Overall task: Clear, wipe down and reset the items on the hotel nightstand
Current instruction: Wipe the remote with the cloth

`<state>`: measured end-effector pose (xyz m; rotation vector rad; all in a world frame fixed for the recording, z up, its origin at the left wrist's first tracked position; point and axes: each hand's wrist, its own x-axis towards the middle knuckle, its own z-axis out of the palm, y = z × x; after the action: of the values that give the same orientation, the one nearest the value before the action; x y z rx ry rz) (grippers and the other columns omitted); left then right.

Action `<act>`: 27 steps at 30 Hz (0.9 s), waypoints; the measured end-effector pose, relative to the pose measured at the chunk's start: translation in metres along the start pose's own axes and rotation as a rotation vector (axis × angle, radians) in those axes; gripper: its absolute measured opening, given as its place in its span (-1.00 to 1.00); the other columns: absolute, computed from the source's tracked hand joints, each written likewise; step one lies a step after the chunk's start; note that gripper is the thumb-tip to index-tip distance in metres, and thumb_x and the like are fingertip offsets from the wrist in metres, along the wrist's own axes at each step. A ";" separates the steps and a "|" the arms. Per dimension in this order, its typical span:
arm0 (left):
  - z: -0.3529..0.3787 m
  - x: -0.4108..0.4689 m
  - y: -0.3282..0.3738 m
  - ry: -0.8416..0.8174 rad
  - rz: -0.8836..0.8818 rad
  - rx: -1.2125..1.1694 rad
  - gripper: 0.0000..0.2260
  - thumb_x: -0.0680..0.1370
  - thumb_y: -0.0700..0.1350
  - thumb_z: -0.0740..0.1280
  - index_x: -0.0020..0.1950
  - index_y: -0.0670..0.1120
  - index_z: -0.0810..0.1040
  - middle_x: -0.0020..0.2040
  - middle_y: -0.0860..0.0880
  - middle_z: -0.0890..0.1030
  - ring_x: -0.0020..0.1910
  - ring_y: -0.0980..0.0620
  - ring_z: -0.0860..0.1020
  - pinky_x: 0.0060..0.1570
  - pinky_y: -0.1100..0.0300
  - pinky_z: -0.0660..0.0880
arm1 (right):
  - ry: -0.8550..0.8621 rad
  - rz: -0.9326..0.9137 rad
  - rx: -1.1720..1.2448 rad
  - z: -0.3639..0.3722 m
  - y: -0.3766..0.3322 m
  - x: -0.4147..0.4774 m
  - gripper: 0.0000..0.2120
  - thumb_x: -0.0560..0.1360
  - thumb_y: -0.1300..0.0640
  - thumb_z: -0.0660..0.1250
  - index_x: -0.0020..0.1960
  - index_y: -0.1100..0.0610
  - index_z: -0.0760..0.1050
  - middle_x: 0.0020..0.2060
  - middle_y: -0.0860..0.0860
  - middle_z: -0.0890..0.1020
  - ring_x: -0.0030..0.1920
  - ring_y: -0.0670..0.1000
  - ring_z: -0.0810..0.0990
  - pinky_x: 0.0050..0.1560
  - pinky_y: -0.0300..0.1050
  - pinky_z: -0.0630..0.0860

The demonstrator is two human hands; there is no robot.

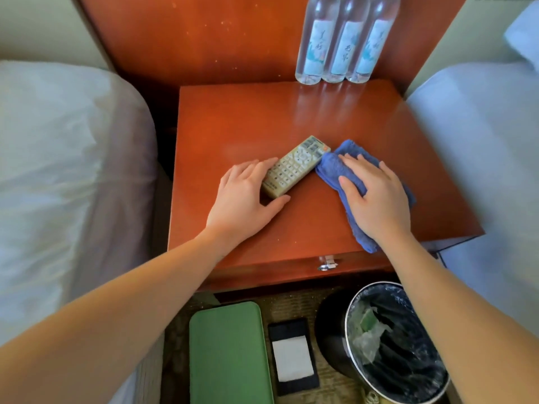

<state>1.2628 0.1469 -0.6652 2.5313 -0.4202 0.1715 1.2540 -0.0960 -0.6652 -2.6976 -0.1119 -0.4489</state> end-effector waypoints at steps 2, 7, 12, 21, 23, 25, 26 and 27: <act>0.000 0.000 0.000 0.005 0.004 -0.003 -0.41 0.51 0.16 0.37 0.49 0.03 0.32 0.37 0.03 0.49 0.44 0.04 0.32 0.48 0.05 0.11 | 0.037 0.067 0.096 -0.003 -0.002 -0.002 -0.65 0.61 0.12 0.19 0.39 0.03 0.46 0.29 0.02 0.57 0.38 0.06 0.42 0.45 -0.05 0.21; -0.001 -0.001 0.001 -0.004 0.033 0.013 -0.47 0.51 0.16 0.35 0.45 0.13 0.30 0.40 0.16 0.43 0.51 0.15 0.18 0.49 0.11 -0.02 | 0.157 0.249 0.386 -0.006 0.002 -0.001 -0.61 0.57 -0.01 0.13 0.36 0.00 0.47 0.19 -0.01 0.61 0.24 0.04 0.54 0.24 0.02 0.46; 0.001 -0.002 -0.002 0.021 0.015 0.006 -0.32 0.40 0.34 0.24 0.44 0.05 0.32 0.42 0.12 0.35 0.52 0.08 0.16 0.45 0.06 0.15 | 0.190 0.237 0.426 -0.006 0.001 -0.002 -0.61 0.58 0.02 0.14 0.36 0.06 0.47 0.21 -0.04 0.60 0.26 0.01 0.53 0.24 -0.04 0.46; 0.002 0.002 -0.005 0.011 -0.059 -0.044 -0.42 0.38 0.41 0.23 0.25 0.07 0.49 0.25 0.12 0.52 0.42 0.10 0.34 0.38 0.07 0.29 | 0.118 0.046 0.321 0.001 -0.005 0.012 -0.61 0.57 0.06 0.14 0.28 0.20 0.53 0.14 0.08 0.65 0.20 0.09 0.58 0.22 0.01 0.49; 0.002 0.003 -0.006 0.006 -0.062 -0.045 -0.41 0.37 0.42 0.23 0.26 0.10 0.50 0.26 0.14 0.52 0.42 0.12 0.33 0.39 0.06 0.28 | 0.062 -0.026 0.217 0.008 -0.017 0.020 -0.58 0.57 0.05 0.12 0.31 0.20 0.51 0.19 0.10 0.62 0.26 0.13 0.55 0.26 0.11 0.47; 0.003 0.003 -0.006 0.002 -0.078 -0.054 -0.40 0.36 0.43 0.25 0.25 0.11 0.50 0.26 0.15 0.52 0.42 0.14 0.33 0.40 0.04 0.28 | 0.023 -0.017 0.182 0.015 -0.025 0.022 -0.55 0.56 -0.02 0.15 0.35 0.18 0.47 0.25 0.09 0.59 0.30 0.12 0.52 0.28 0.12 0.46; 0.003 0.003 -0.006 0.003 -0.086 -0.056 -0.40 0.35 0.43 0.25 0.25 0.11 0.50 0.26 0.15 0.53 0.42 0.15 0.34 0.41 0.04 0.27 | 0.018 -0.001 0.193 0.018 -0.028 0.021 -0.55 0.56 -0.03 0.20 0.36 0.17 0.46 0.27 0.09 0.57 0.32 0.10 0.50 0.30 0.10 0.45; 0.003 0.003 -0.005 0.004 -0.089 -0.054 -0.40 0.35 0.43 0.25 0.25 0.11 0.51 0.26 0.16 0.53 0.42 0.15 0.34 0.41 0.05 0.27 | 0.027 0.016 0.218 0.020 -0.029 0.020 -0.56 0.56 -0.02 0.24 0.36 0.16 0.47 0.28 0.10 0.57 0.34 0.10 0.48 0.32 0.09 0.43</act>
<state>1.2678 0.1484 -0.6694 2.4905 -0.3061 0.1298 1.2745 -0.0612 -0.6651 -2.4770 -0.1242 -0.4407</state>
